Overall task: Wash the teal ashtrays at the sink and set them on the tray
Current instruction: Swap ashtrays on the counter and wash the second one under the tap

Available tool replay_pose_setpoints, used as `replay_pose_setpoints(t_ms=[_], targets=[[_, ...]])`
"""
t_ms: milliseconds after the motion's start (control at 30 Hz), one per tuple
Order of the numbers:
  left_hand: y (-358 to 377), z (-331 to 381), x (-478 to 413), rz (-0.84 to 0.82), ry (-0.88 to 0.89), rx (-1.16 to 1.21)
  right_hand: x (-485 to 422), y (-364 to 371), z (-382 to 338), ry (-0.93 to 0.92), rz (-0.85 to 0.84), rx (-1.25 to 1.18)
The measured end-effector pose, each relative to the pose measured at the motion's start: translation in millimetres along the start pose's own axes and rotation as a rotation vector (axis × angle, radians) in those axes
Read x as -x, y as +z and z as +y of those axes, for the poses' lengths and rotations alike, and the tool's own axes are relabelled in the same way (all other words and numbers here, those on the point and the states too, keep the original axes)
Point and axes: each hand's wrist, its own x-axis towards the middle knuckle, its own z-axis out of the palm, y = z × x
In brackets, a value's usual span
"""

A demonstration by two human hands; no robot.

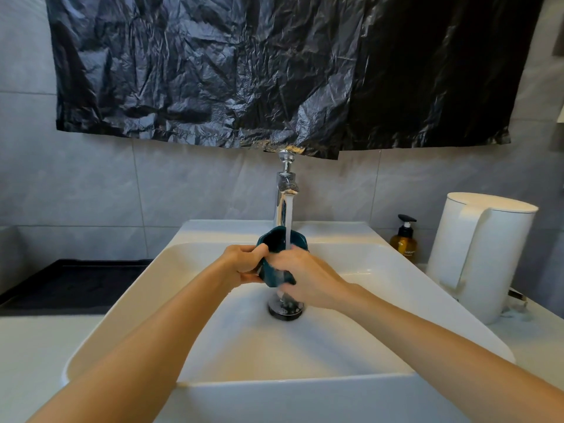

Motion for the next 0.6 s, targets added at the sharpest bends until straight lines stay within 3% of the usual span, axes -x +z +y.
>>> replay_pose_setpoints(t_ms=[100, 233, 400, 533, 600], targets=[[3, -2, -1, -0.059, -0.056, -0.002, -5, -4, 9, -0.132, -0.064, 0.339], [6, -3, -3, -0.09, -0.106, 0.025, -7, -9, 15, -0.043, -0.15, 0.636], [8, -4, -2, -0.128, -0.117, 0.035, -6, -7, 14, -0.05, -0.147, 0.409], [10, -2, -1, -0.081, -0.112, 0.04, -5, -11, 12, -0.013, -0.129, 0.527], [8, -3, -1, -0.072, -0.127, 0.047, -1, -16, 8, -0.008, -0.099, 0.38]])
